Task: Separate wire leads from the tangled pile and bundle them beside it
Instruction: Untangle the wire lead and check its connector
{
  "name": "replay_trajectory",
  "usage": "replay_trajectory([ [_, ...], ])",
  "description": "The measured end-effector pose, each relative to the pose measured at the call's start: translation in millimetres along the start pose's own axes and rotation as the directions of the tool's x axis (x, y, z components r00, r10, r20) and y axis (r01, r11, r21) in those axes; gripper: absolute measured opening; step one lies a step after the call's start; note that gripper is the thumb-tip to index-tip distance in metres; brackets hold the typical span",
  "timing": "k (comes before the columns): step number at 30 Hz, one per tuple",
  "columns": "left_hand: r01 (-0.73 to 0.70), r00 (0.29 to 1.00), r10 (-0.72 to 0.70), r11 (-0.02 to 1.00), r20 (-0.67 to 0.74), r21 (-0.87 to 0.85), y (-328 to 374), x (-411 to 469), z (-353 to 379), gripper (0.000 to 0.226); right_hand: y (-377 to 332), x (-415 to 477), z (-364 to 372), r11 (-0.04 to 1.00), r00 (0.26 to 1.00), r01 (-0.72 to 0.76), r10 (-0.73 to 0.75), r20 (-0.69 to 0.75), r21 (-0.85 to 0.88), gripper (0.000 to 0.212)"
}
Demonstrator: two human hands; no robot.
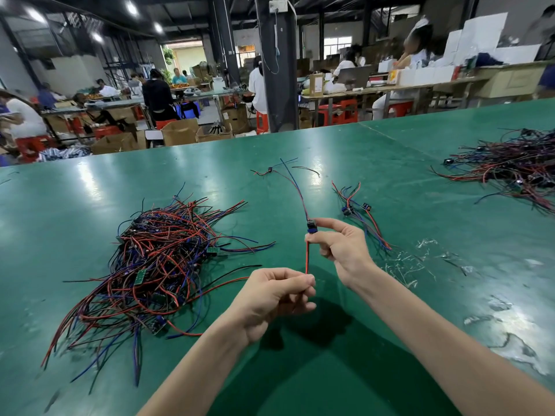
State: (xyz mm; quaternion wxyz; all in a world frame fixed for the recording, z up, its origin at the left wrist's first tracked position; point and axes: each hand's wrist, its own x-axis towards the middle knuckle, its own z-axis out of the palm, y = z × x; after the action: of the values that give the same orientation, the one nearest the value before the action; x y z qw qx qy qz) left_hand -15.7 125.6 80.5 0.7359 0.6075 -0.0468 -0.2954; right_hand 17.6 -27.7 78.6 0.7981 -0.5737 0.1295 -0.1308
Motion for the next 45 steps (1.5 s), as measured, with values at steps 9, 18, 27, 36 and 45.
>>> replay_trajectory([
  [9,-0.05,0.995,0.044,0.997,0.085,0.067,-1,-4,5,0.016,-4,16,-14,0.998,0.996,0.001,0.005,-0.094,0.067,0.032],
  [18,0.013,0.958,-0.079,0.972,0.275,0.234,7,-5,-8,0.046,-6,10,-4,0.937,0.982,-0.19,0.181,0.06,0.291,0.029],
  [27,-0.071,0.993,0.068,0.997,0.097,0.025,16,3,-18,0.036,1,-8,9,0.954,0.927,-0.283,0.246,0.282,0.096,0.03],
  [36,-0.041,0.997,0.044,0.998,0.057,-0.051,6,5,-10,0.025,6,-8,10,0.982,0.97,-0.185,0.174,0.172,0.049,0.03],
  [45,-0.086,0.981,0.054,0.982,0.189,0.168,-12,4,1,0.018,-9,13,-12,0.994,0.995,-0.096,0.097,0.024,-0.045,0.029],
])
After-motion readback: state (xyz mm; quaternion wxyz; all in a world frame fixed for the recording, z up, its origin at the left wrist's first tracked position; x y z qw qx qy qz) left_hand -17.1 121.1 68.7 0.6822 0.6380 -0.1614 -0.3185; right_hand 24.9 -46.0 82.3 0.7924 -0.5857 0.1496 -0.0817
